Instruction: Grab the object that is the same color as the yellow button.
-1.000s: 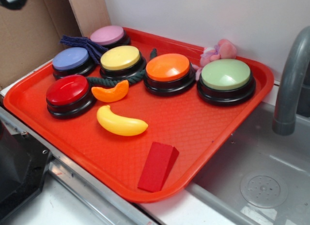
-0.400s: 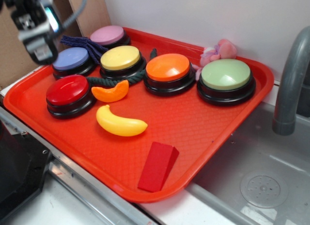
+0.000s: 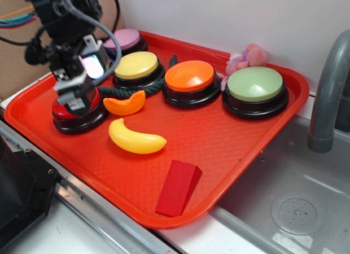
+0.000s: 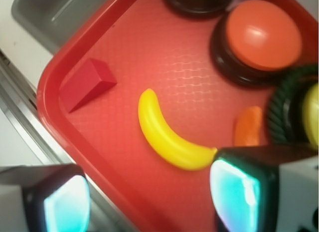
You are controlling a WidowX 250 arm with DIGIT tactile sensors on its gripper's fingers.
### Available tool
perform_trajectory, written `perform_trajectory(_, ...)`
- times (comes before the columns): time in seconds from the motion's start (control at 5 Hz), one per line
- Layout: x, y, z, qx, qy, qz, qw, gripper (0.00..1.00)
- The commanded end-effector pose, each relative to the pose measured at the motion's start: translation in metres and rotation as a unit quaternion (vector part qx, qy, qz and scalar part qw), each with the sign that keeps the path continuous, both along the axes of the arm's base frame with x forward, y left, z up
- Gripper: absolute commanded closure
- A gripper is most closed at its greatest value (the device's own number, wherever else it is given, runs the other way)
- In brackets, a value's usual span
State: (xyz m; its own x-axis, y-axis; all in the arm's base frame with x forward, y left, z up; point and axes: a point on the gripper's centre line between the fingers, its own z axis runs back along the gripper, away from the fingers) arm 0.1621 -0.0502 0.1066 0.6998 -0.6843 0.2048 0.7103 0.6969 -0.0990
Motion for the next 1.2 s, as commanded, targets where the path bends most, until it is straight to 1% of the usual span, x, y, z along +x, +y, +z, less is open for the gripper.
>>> perform_trajectory(0.0,0.011,-0.003,-0.035,0.050,-0.030,-0.029,0.998,0.00)
perform_trajectory(0.2,0.010,-0.005,-0.049,0.068,-0.034,-0.061,0.995,0.00)
perform_trajectory(0.4,0.013,-0.008,-0.067,0.076,-0.034,-0.054,0.995,0.00)
perform_trajectory(0.6,0.017,-0.013,-0.078,0.082,-0.028,-0.057,0.995,0.00)
perform_trajectory(0.8,0.019,-0.019,-0.082,0.077,-0.034,-0.065,0.994,0.00)
perform_trajectory(1.0,0.016,-0.022,-0.082,0.078,-0.044,-0.054,0.995,0.72)
